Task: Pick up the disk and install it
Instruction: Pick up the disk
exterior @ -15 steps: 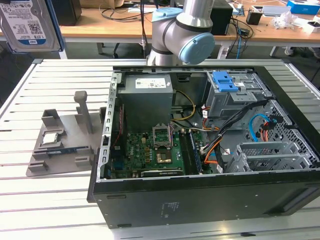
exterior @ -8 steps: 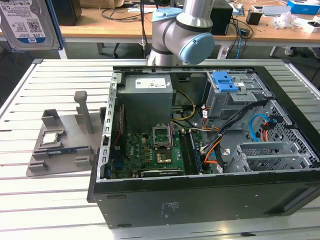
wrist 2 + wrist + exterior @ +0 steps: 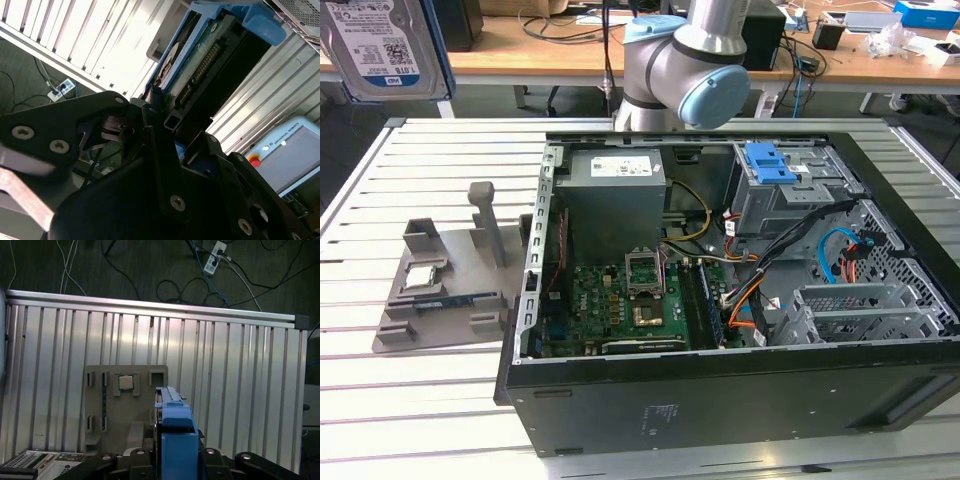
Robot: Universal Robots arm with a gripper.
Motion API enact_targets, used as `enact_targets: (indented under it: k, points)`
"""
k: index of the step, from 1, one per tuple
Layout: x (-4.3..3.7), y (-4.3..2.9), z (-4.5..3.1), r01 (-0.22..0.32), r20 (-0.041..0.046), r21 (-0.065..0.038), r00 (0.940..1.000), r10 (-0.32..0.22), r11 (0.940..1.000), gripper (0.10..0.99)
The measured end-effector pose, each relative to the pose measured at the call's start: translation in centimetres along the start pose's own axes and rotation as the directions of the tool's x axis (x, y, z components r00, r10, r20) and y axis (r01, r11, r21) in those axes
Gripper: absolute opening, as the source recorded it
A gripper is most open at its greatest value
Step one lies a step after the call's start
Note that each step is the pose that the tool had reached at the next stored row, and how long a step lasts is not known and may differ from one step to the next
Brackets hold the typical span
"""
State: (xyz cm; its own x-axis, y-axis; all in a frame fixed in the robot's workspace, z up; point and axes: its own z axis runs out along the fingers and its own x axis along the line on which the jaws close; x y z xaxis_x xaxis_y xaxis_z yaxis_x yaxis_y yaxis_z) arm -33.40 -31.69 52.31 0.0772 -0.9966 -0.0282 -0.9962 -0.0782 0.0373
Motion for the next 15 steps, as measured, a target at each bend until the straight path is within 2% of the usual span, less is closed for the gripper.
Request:
enact_targets:
  k: [12, 15]
  points:
    - [0.26, -3.45, -0.13, 0.000, -0.0023, 0.000, 1.0000, 0.000, 1.0000, 0.365]
    - [0.33, -4.57, -0.18, 0.000, -0.0023, 0.000, 1.0000, 0.000, 1.0000, 0.365]
